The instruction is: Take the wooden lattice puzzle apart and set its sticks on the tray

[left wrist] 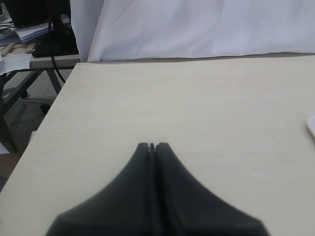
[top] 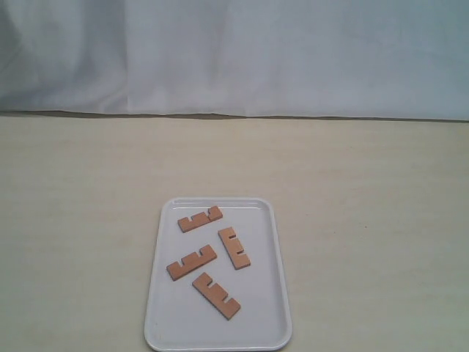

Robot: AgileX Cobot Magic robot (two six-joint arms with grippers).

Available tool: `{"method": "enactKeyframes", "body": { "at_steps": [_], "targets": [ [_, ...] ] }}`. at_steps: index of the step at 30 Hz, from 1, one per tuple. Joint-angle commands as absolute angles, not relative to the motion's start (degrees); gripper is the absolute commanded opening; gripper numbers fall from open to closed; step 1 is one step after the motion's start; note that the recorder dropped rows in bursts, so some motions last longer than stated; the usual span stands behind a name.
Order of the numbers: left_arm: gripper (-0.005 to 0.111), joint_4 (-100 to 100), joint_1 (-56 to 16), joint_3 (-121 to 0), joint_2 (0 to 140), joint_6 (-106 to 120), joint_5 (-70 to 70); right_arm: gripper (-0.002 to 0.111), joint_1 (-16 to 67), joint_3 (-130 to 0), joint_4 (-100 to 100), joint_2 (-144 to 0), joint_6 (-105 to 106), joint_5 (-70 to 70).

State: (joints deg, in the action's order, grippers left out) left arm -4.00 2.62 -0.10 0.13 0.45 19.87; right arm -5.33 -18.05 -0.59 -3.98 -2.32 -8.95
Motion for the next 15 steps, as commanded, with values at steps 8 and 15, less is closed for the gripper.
{"method": "enactKeyframes", "body": {
  "at_steps": [8, 15],
  "targets": [
    [0.0, -3.95, 2.61, 0.0, 0.0, 0.4, 18.96, 0.005, -1.87, -18.11, -1.06, 0.0, -2.56, -8.9],
    [0.0, -3.95, 2.61, 0.0, 0.0, 0.4, 18.96, 0.005, -1.87, -17.87, -4.31, 0.0, -2.56, -9.82]
  ]
}}
